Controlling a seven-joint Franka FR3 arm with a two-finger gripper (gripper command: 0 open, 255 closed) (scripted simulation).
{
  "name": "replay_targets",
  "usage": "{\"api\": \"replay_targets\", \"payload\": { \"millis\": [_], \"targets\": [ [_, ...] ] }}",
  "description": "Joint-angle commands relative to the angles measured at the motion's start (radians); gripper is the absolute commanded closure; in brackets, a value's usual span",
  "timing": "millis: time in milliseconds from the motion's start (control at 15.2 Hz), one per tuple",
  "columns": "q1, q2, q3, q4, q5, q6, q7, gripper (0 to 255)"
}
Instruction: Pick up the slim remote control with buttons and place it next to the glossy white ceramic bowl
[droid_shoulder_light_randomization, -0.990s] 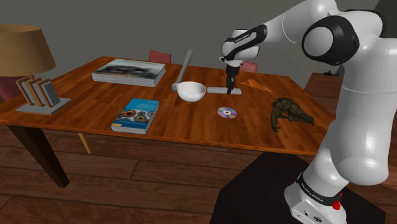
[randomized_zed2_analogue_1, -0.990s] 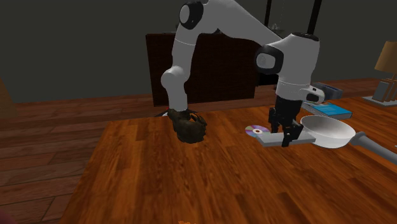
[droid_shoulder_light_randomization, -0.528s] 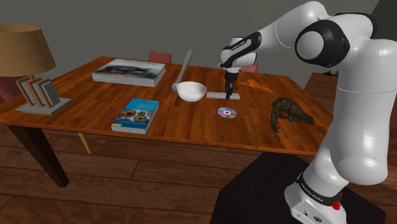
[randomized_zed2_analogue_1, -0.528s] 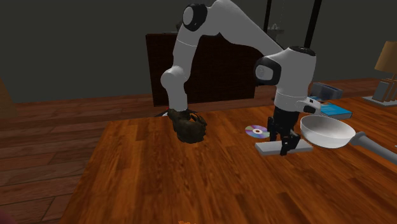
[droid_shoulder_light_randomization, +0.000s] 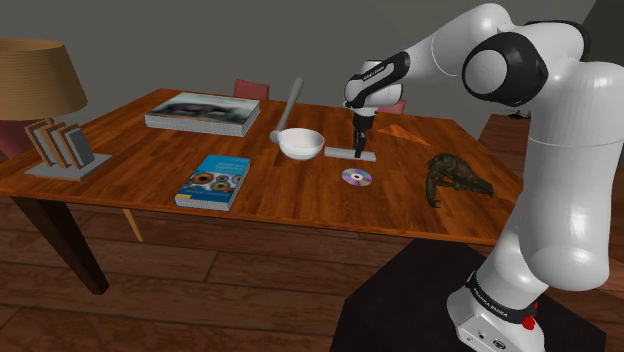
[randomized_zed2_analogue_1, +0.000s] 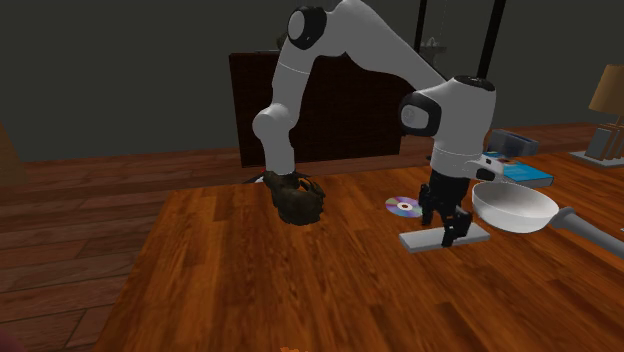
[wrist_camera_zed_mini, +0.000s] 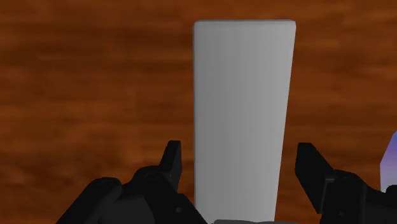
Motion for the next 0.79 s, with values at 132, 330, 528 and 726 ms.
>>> {"api": "replay_targets", "payload": {
  "millis": [132, 330, 528, 726],
  "targets": [
    [0.000, 0.000, 0.000, 0.000, 0.000, 0.000, 0.000, 0],
    [0.005, -0.018, -0.007, 0.013, -0.014, -0.027, 0.009, 0],
    [0.016, -0.062, -0.022, 0.055, -0.048, -0.105, 0.031, 0],
    [0.016, -0.062, -0.022, 0.055, -0.048, -0.105, 0.031, 0]
  ]
}}
